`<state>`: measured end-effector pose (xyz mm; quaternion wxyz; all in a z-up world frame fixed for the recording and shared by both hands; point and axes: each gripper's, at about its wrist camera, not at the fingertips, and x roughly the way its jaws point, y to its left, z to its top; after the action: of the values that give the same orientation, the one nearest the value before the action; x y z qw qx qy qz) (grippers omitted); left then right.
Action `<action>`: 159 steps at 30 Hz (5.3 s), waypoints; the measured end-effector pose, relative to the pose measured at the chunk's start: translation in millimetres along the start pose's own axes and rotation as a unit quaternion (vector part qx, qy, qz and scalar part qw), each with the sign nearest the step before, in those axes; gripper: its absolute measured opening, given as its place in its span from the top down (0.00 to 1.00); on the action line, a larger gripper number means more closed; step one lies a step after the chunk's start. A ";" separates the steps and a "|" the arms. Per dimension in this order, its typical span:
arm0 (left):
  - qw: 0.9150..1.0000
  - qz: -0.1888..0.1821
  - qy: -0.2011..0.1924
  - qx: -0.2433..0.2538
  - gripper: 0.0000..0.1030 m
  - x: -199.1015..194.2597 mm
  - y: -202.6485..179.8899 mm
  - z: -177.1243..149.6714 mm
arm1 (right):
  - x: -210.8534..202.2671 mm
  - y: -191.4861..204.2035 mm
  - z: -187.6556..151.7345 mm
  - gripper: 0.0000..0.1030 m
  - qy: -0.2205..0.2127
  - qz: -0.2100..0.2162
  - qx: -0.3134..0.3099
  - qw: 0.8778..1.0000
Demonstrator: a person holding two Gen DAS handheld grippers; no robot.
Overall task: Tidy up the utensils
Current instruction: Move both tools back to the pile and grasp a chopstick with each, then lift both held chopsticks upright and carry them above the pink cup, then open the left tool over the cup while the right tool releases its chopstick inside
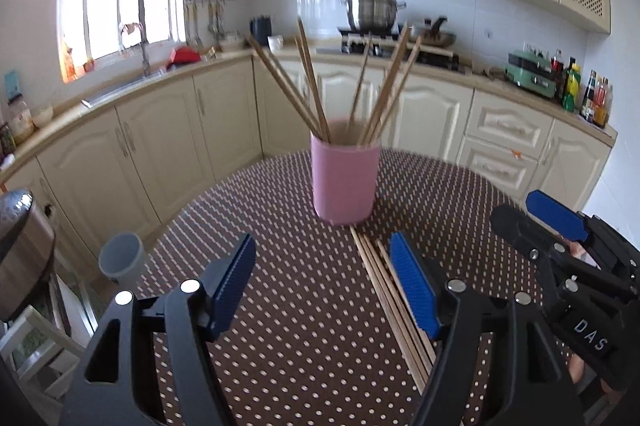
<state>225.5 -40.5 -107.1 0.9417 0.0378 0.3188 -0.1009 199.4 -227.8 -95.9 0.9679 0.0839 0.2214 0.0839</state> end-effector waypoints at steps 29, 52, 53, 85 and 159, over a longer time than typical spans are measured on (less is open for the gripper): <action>0.983 -0.003 0.182 -0.005 0.33 129.8 -23.2 -32.5 | 48.6 -55.3 -29.9 0.42 0.069 0.008 0.074 0.995; 0.982 -0.021 0.181 0.051 0.83 121.4 12.1 -38.0 | 102.2 -27.7 -28.8 0.42 0.184 0.020 0.020 0.982; 0.982 -0.025 0.180 0.060 0.86 120.6 13.9 -38.3 | 107.0 -24.2 -29.8 0.44 0.194 0.023 0.015 0.981; 0.980 -0.026 0.195 0.010 0.94 167.6 27.0 10.4 | 165.7 3.0 -20.4 0.95 0.295 0.015 -0.056 0.954; 0.962 -0.053 -0.264 -0.049 0.94 -43.3 10.7 157.0 | -4.8 21.3 151.4 0.95 -0.188 0.017 -0.055 0.981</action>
<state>287.2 -44.1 44.0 0.9864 -0.0532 0.0650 -0.1410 259.5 -227.0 44.7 0.9938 0.0488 0.0295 0.0956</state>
